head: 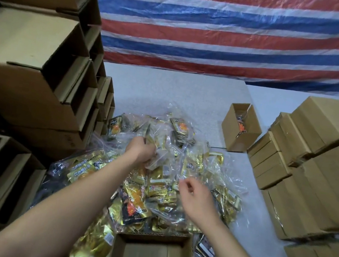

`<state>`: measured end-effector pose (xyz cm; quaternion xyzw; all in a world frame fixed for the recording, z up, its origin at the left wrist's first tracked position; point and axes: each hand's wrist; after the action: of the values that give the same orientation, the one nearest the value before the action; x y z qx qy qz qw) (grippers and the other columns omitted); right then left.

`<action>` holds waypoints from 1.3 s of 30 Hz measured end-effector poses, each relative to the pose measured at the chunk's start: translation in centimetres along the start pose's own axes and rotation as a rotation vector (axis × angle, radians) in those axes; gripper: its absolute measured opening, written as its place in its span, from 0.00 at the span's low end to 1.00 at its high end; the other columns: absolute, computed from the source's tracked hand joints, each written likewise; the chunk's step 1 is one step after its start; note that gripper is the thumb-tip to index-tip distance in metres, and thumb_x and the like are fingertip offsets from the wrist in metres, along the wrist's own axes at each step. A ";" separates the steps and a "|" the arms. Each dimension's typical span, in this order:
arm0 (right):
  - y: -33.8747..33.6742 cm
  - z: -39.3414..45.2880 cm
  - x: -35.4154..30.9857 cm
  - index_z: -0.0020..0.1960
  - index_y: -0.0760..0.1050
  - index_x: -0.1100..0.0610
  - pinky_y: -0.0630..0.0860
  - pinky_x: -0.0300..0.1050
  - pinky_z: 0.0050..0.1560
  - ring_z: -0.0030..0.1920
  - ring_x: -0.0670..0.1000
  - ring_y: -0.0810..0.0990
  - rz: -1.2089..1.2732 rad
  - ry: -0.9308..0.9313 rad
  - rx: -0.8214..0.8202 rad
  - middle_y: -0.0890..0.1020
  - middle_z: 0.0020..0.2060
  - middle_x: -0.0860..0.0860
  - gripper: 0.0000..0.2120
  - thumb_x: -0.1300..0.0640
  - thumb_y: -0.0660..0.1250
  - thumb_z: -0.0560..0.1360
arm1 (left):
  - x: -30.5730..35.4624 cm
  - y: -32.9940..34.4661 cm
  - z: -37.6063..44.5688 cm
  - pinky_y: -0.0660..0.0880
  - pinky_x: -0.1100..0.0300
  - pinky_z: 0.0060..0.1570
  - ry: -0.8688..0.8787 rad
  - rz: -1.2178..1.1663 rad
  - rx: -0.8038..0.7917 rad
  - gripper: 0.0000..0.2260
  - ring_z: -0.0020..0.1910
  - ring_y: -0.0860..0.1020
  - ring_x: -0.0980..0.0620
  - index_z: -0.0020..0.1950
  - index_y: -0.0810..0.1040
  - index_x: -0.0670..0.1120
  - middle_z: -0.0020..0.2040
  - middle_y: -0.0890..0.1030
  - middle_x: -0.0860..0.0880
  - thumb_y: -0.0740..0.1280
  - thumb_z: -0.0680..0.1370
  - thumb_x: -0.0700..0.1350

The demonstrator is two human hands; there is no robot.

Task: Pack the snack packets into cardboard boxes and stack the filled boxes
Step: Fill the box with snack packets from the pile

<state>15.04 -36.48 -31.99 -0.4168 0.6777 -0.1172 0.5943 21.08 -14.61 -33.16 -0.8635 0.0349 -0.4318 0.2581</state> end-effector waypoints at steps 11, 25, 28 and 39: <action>-2.1 3.8 -7.0 0.62 0.80 0.54 0.76 0.66 0.62 0.59 0.63 0.81 1.111 0.271 -0.222 0.81 0.59 0.63 0.36 0.27 0.65 0.68 | 2.6 -4.4 -13.4 0.82 0.53 0.40 0.356 -0.327 -0.111 0.07 0.35 0.81 0.55 0.54 0.79 0.46 0.41 0.82 0.49 0.62 0.80 0.41; -2.8 0.2 -9.1 0.57 0.82 0.45 0.82 0.45 0.38 0.49 0.53 0.86 1.104 0.096 -0.212 0.87 0.50 0.51 0.22 0.36 0.70 0.68 | 0.6 -1.5 -17.0 0.66 0.62 0.68 0.641 0.235 0.025 0.22 0.70 0.71 0.52 0.76 0.67 0.46 0.71 0.74 0.49 0.54 0.84 0.51; -2.5 -0.4 -8.8 0.69 0.74 0.52 0.83 0.49 0.42 0.57 0.57 0.83 1.074 0.158 -0.134 0.81 0.61 0.54 0.35 0.41 0.77 0.66 | 0.5 -1.6 -18.0 0.69 0.54 0.65 0.682 0.293 0.026 0.20 0.66 0.73 0.47 0.72 0.70 0.45 0.64 0.77 0.45 0.53 0.84 0.52; -3.9 -3.8 -6.0 0.52 0.79 0.50 0.71 0.43 0.40 0.52 0.49 0.80 0.919 0.029 0.032 0.82 0.50 0.48 0.20 0.39 0.68 0.66 | -6.1 -4.7 -17.7 0.71 0.68 0.60 0.479 0.007 -0.150 0.20 0.61 0.73 0.65 0.76 0.66 0.56 0.68 0.74 0.59 0.58 0.84 0.54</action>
<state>12.97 -35.97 -24.22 -0.0620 0.7986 0.1424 0.5815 3.02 -16.17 -26.60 -0.7532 0.1299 -0.6195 0.1789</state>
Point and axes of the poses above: each hand's wrist, its own z-axis towards the middle knuckle, its own y-axis out of the palm, x = y × z
